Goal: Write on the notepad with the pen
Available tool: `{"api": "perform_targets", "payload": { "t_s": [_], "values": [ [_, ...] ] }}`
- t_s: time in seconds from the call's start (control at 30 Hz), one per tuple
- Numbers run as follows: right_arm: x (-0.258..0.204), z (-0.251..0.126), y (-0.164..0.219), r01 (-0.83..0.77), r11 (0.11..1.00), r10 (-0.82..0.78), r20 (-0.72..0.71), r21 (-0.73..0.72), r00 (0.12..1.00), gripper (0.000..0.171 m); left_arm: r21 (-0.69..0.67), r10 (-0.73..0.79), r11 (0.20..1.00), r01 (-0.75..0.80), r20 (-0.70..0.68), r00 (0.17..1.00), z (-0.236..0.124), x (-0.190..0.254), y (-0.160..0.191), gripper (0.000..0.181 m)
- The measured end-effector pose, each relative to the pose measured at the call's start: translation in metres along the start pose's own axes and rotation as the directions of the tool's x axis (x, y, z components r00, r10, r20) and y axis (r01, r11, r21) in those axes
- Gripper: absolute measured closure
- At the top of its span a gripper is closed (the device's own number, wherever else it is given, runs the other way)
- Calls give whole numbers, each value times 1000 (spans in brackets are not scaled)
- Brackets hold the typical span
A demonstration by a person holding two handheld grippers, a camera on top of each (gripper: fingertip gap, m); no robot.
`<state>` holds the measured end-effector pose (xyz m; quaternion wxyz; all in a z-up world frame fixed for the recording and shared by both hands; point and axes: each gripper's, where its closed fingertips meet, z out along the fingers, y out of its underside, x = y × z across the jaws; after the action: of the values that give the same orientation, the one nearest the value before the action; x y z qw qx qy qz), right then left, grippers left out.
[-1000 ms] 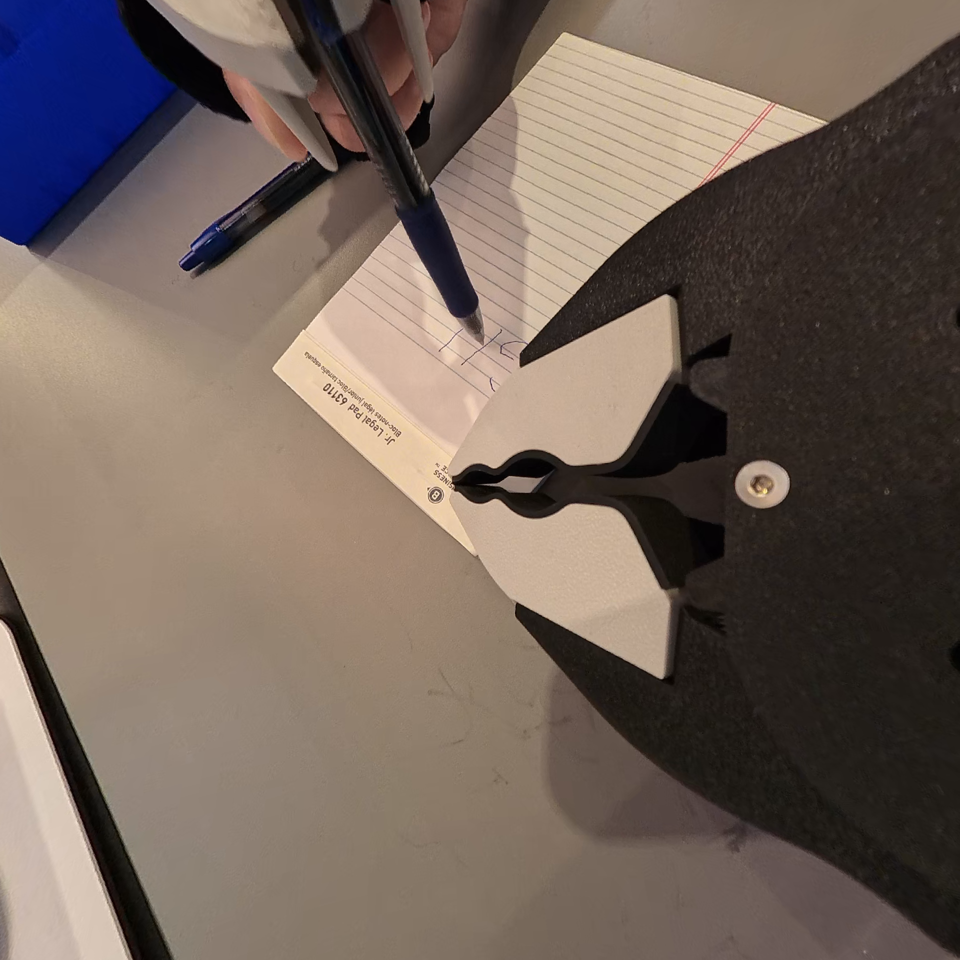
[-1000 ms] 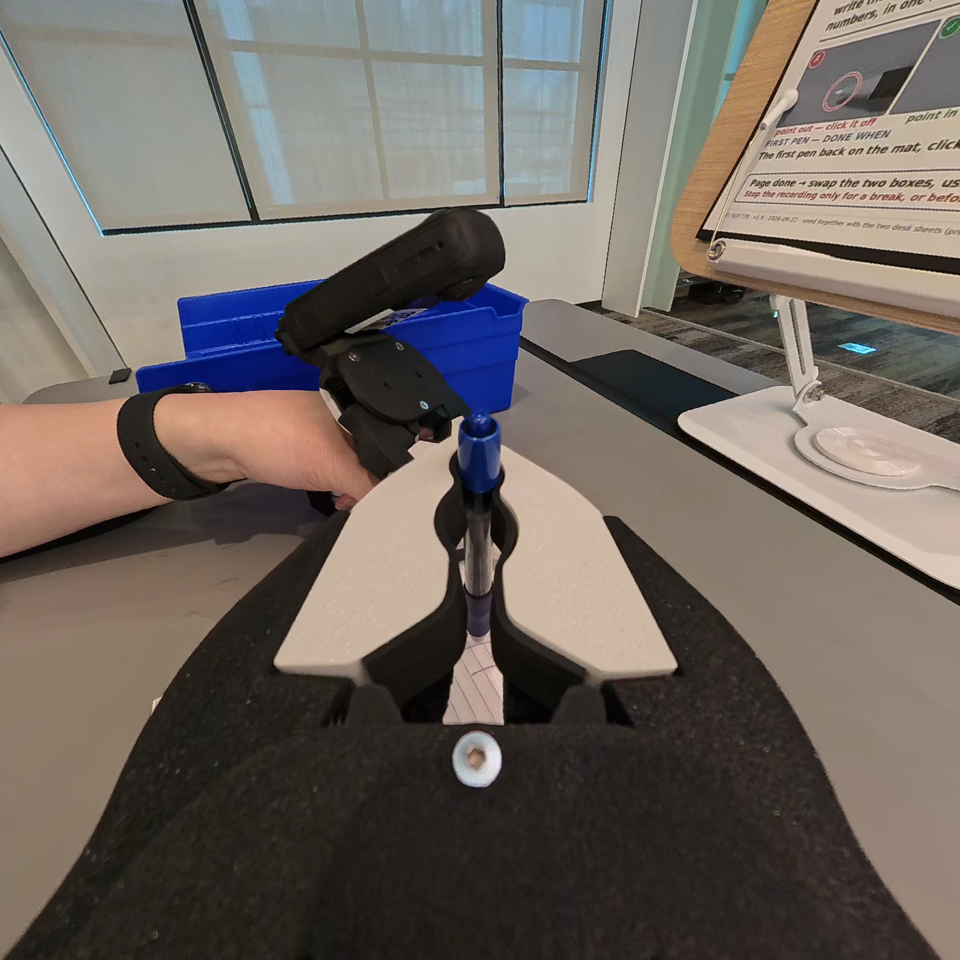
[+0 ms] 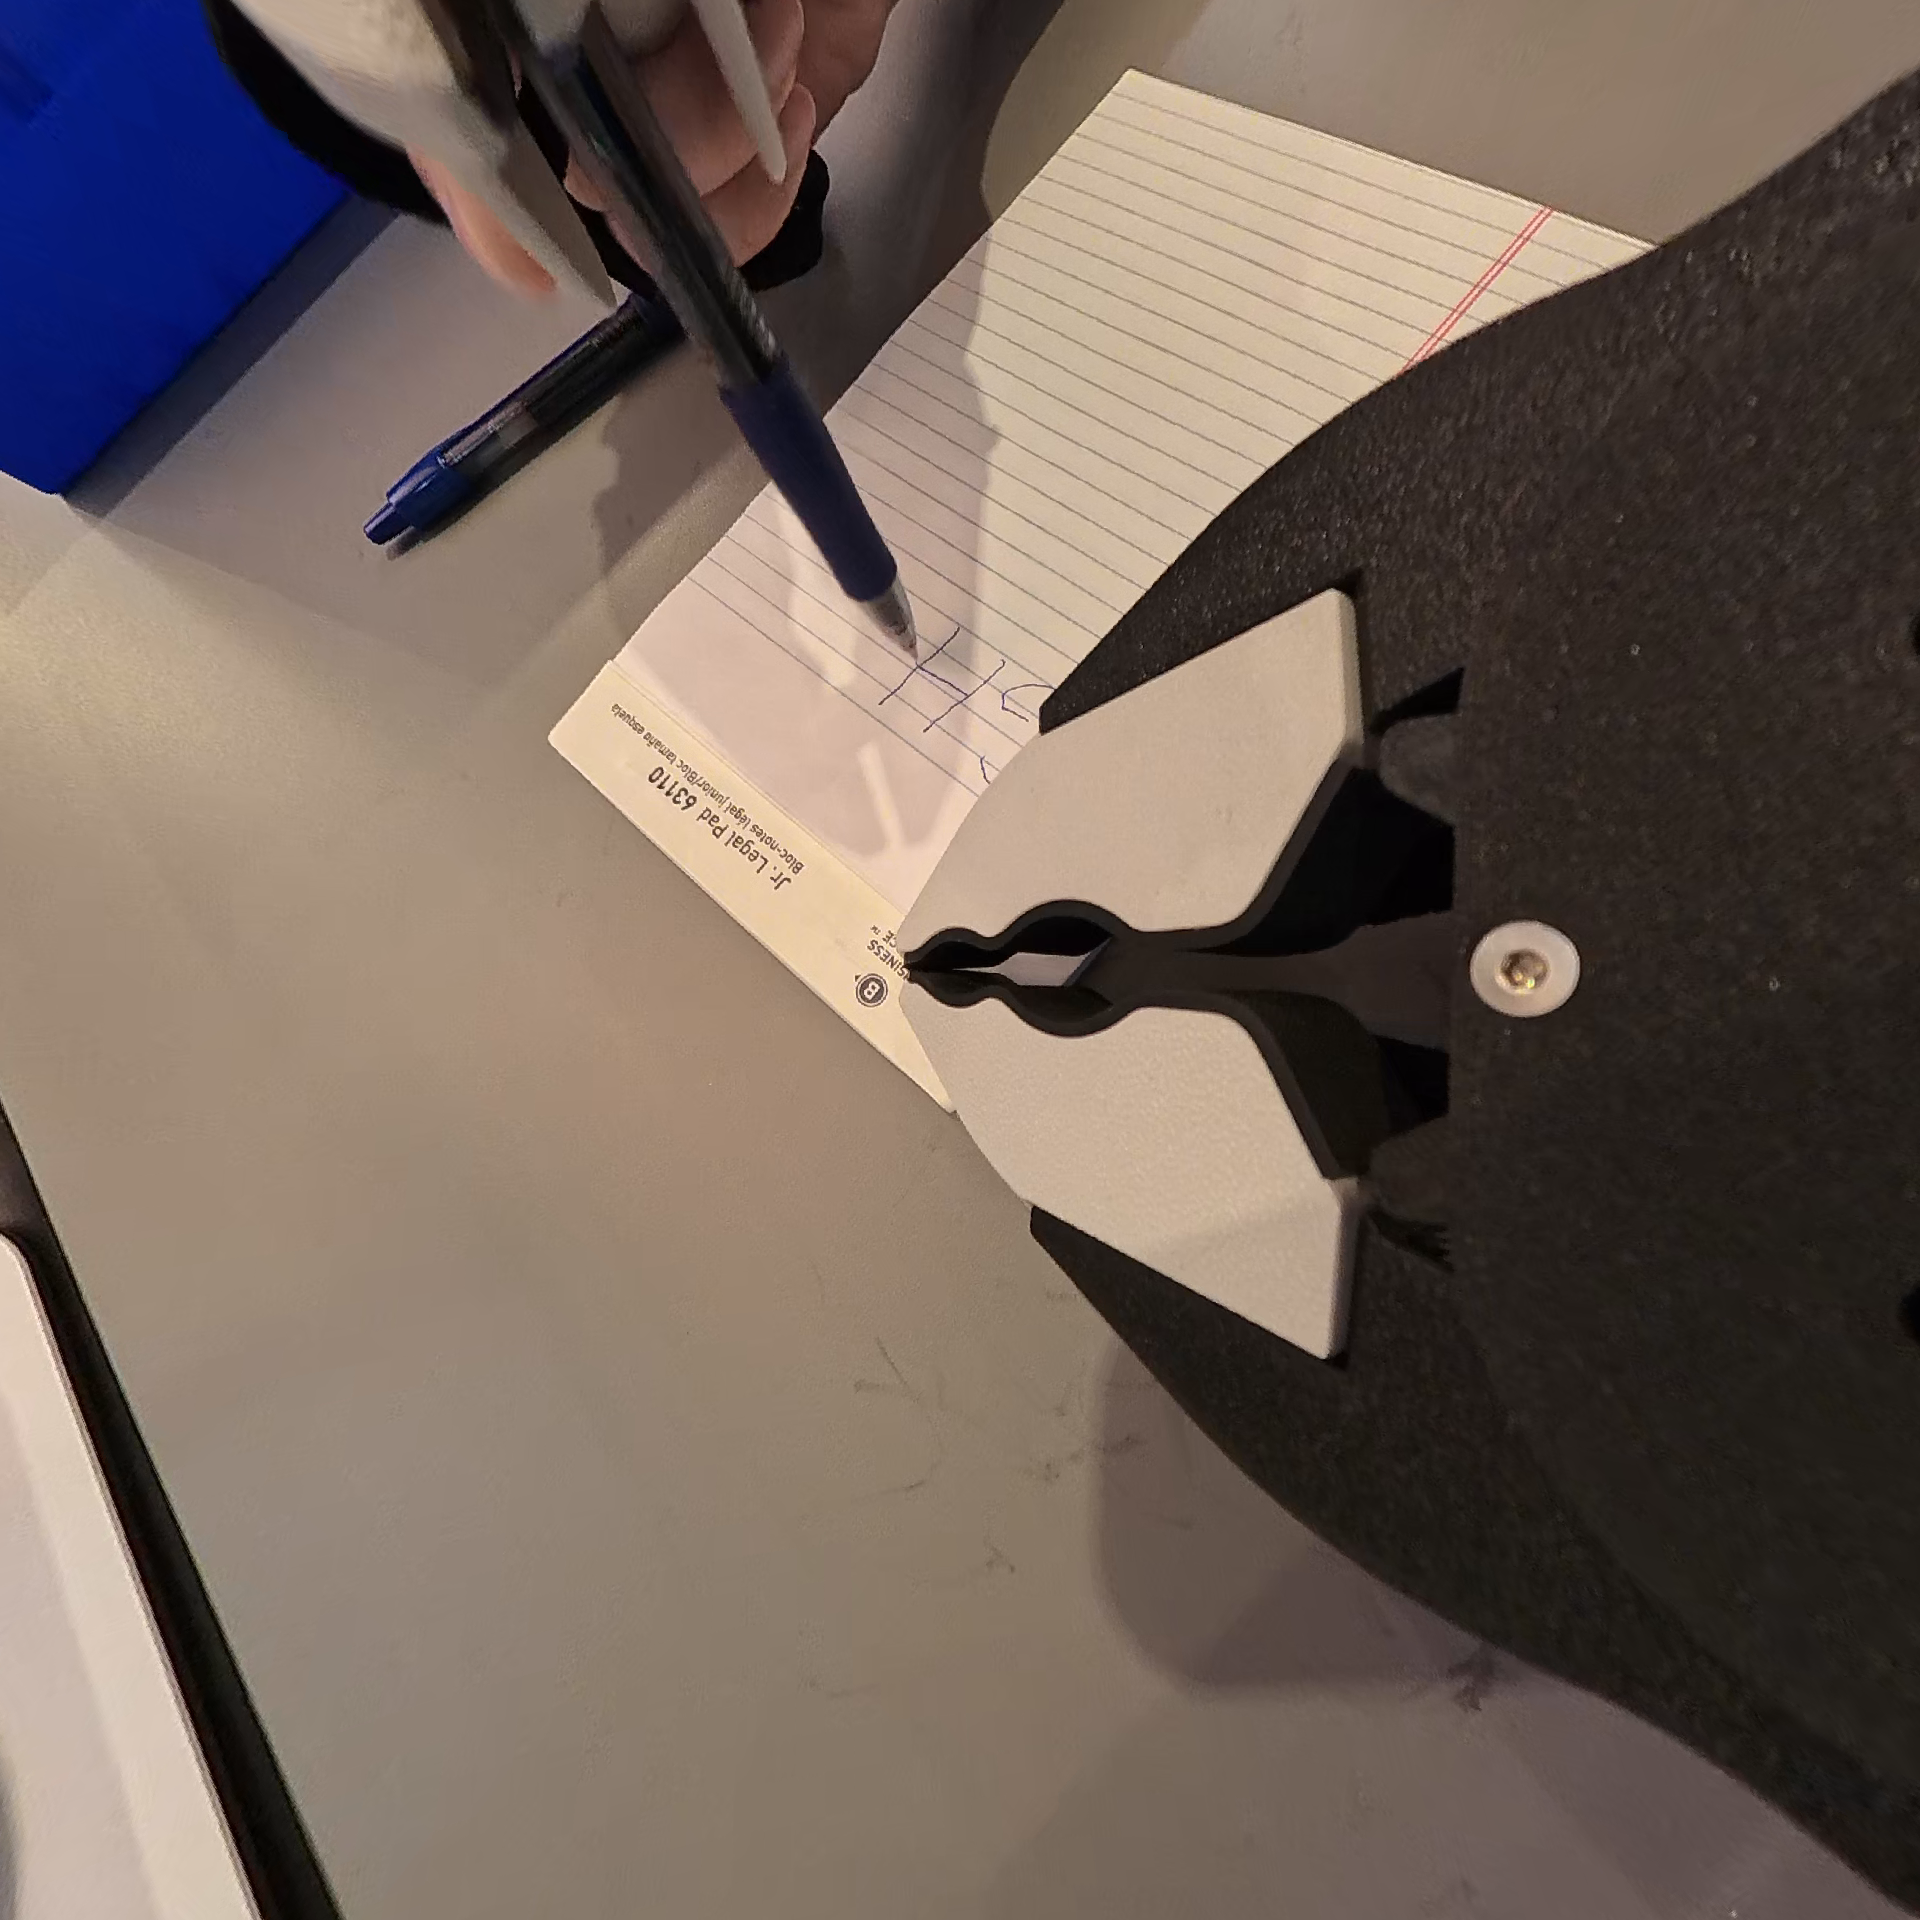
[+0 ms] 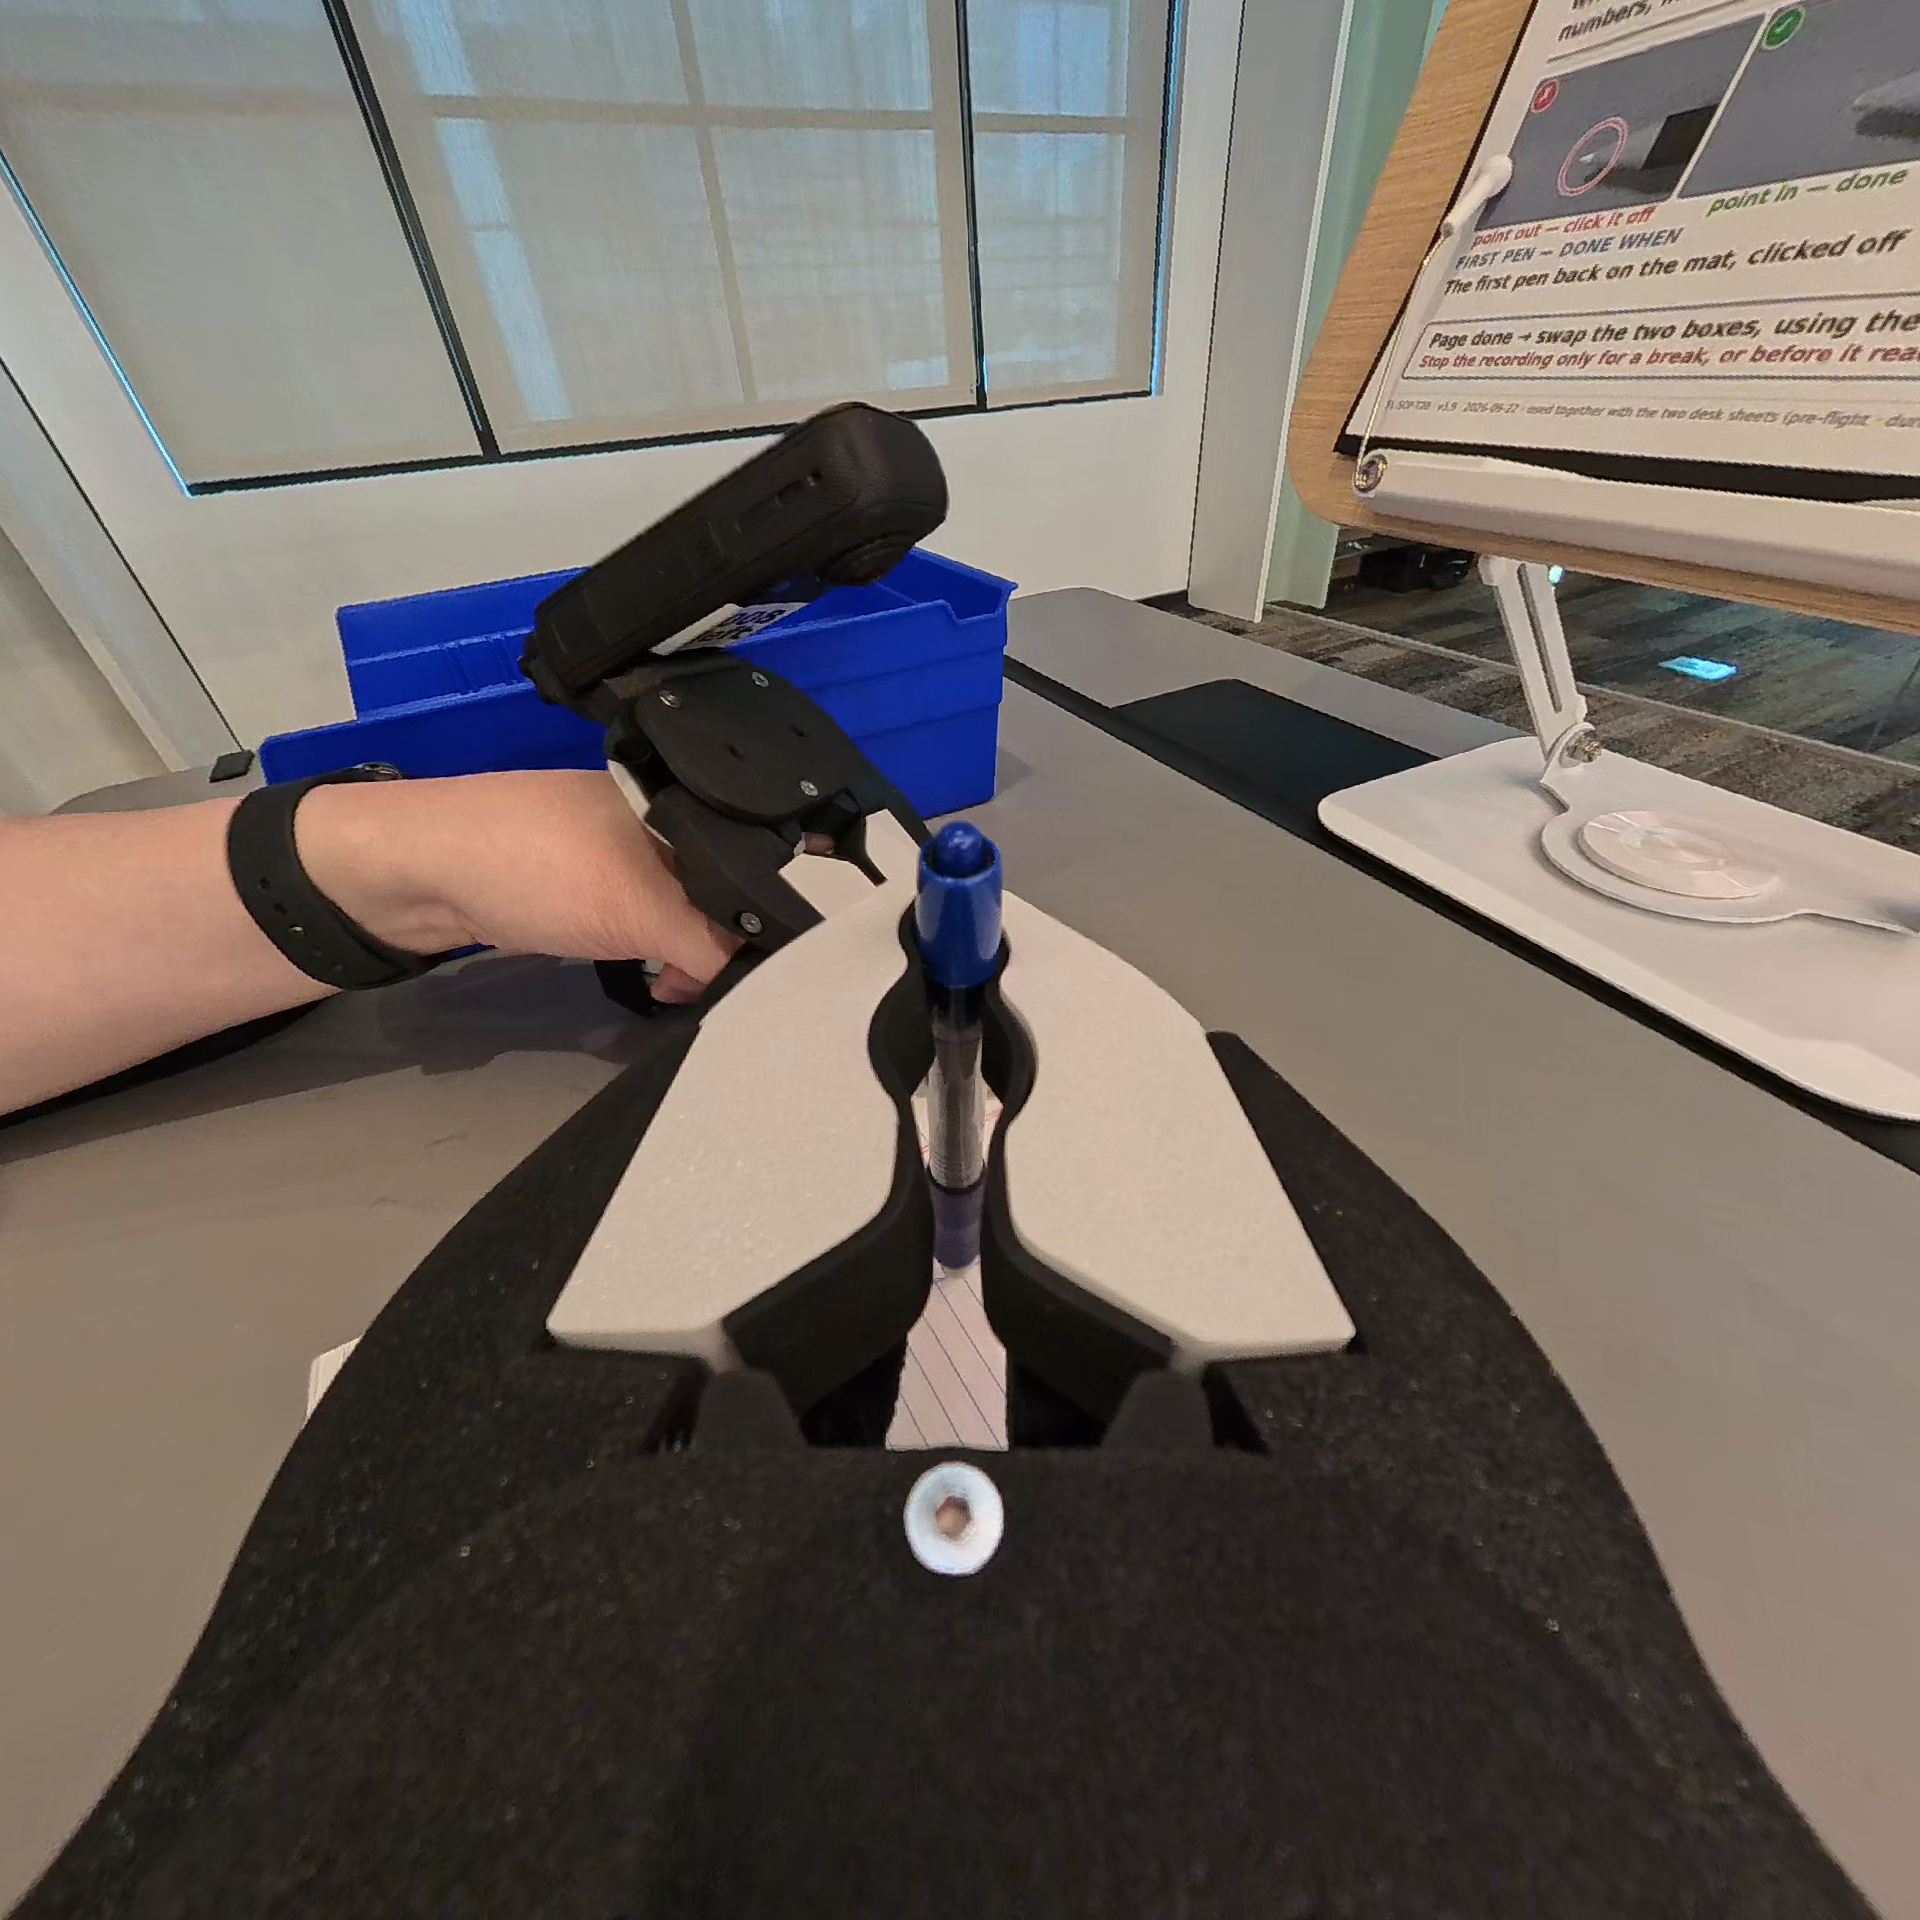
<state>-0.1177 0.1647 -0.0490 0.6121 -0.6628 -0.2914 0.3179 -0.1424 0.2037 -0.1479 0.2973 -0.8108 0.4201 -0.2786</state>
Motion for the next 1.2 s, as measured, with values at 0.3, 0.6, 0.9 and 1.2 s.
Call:
{"api": "perform_targets", "payload": {
  "t_s": [0.3, 0.6, 0.9, 1.2],
  "values": [
    [-6, -12, -23, 40, 995, -39, -8, 95, 999, 167, 5, 4, 1000, -4, 6, 1000, 0, 0, 0, 181],
    [11, -29, -32, 4, 989, 4, -55, 148, 998, 167, 12, 21, 1000, -21, 14, 1000, 0, 0, 1, 181],
    [17, -36, -37, -10, 983, 21, -59, 182, 998, 167, 17, 42, 999, -43, 32, 999, 2, 0, -1, 181],
    [18, -38, -38, -11, 982, 23, -62, 188, 998, 167, 16, 37, 999, -37, 26, 999, 2, 0, -1, 181]
  ]
}}
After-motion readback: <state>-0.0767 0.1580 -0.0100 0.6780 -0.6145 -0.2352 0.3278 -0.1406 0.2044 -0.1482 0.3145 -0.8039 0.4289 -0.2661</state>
